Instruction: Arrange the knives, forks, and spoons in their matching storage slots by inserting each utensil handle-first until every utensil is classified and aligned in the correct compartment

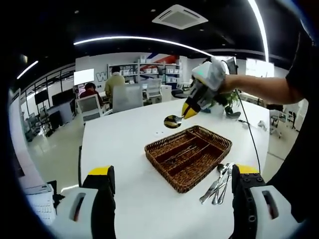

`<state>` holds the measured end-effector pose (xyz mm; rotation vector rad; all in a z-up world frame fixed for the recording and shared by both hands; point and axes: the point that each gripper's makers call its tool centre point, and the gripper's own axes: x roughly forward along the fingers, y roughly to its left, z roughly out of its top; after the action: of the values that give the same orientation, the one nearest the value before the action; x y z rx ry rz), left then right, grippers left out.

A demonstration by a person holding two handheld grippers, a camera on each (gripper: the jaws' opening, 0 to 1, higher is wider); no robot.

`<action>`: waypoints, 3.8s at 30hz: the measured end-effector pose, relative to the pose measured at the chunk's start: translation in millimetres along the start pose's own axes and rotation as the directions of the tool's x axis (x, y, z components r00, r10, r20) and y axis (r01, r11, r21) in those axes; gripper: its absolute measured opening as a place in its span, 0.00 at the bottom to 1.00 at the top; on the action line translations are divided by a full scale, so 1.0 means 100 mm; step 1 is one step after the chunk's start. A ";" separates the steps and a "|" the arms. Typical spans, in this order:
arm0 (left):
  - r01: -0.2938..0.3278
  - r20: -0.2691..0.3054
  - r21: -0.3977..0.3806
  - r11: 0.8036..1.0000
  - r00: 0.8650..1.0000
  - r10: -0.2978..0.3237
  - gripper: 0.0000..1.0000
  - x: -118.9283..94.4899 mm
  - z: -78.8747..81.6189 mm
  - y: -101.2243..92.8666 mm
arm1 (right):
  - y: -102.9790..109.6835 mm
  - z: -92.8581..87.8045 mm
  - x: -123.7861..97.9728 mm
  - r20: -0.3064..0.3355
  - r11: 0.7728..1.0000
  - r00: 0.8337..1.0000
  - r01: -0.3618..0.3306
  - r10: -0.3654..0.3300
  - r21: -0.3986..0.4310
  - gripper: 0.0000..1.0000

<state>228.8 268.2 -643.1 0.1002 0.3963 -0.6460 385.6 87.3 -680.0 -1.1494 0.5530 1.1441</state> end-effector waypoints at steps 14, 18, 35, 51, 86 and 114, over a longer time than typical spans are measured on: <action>-0.083 -0.010 -0.028 0.996 0.997 0.082 1.00 -0.15 -0.06 0.15 | -0.28 -0.16 0.27 -0.029 0.999 1.000 -0.009 0.008 -0.035 0.01; -0.091 -0.015 -0.024 0.996 0.996 0.091 1.00 -0.18 -0.11 0.20 | -0.35 -0.17 0.30 -0.033 0.999 0.999 -0.005 0.003 -0.045 0.01; -0.119 -0.041 -0.018 0.993 0.992 0.118 1.00 -0.29 -0.22 0.32 | -0.54 -0.32 0.48 -0.054 0.999 0.999 -0.004 0.002 -0.048 0.01; -0.118 -0.043 0.000 0.993 0.992 0.118 1.00 -0.24 -0.25 0.34 | -0.37 -0.47 0.96 -0.056 0.999 0.998 -0.039 0.039 0.007 0.01; -0.158 -0.063 -0.026 0.987 0.986 0.157 1.00 -0.30 -0.33 0.50 | -0.09 -0.70 1.83 -0.085 0.990 0.988 -0.121 0.127 0.072 0.01; -0.151 -0.054 -0.017 0.988 0.987 0.150 1.00 -0.27 -0.29 0.41 | -0.03 -0.75 1.97 -0.015 0.992 0.993 -0.112 0.113 0.054 0.04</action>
<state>224.3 322.4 -660.1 0.1261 0.4413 -0.4913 476.0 100.9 -869.5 -1.0953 0.6654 1.2093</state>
